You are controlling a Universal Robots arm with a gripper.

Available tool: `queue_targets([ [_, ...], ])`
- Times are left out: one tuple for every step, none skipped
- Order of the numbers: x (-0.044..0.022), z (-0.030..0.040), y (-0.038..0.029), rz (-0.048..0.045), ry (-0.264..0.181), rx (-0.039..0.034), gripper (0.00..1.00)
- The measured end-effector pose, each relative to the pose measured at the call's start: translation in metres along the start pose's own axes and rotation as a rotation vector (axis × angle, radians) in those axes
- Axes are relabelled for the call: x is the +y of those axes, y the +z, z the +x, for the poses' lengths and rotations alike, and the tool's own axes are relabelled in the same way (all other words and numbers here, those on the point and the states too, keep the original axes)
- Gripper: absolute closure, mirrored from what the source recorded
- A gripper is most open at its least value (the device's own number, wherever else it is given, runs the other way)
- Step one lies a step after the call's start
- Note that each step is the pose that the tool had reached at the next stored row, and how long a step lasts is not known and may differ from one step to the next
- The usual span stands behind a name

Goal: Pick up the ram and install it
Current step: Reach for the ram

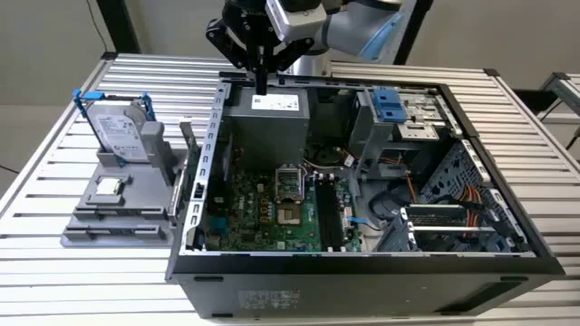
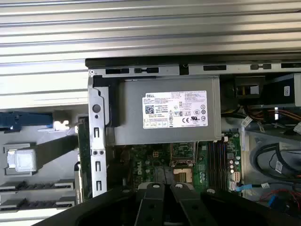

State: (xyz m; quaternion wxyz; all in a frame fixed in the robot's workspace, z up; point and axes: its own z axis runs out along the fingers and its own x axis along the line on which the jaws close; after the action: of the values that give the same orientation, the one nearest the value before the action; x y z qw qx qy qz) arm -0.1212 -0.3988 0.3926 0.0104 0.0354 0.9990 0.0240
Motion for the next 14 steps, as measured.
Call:
queue_targets([
  [0.0, 0.0, 0.0, 0.0, 0.0, 0.0, 1.0],
  [0.0, 0.0, 0.0, -0.0001, 0.0, 0.0, 1.0],
  [0.0, 0.0, 0.0, 0.0, 0.0, 0.0, 1.0],
  [0.0, 0.0, 0.0, 0.0, 0.0, 0.0, 1.0],
  [0.0, 0.0002, 0.0, 0.0, 0.0, 0.0, 1.0],
  [0.0, 0.0006, 0.0, 0.0, 0.0, 0.0, 1.0],
  [-0.0001, 0.0012, -0.0001, 0.0001, 0.0, 0.0001, 1.0],
  [-0.0001, 0.0018, -0.0001, 0.0001, 0.0, 0.0001, 1.0],
  [-0.0001, 0.0022, -0.0001, 0.0001, 0.0, 0.0, 1.0],
  [-0.0001, 0.0026, -0.0001, 0.0001, 0.0, 0.0001, 1.0],
  [-0.0002, 0.0029, -0.0001, 0.0, 0.0, 0.0, 1.0],
  [-0.0003, 0.0036, -0.0001, 0.0, 0.0, 0.0, 1.0],
  [-0.0003, 0.0042, -0.0001, 0.0, 0.0, 0.0, 1.0],
  [-0.0004, 0.0049, -0.0001, 0.0, 0.0, 0.0, 1.0],
])
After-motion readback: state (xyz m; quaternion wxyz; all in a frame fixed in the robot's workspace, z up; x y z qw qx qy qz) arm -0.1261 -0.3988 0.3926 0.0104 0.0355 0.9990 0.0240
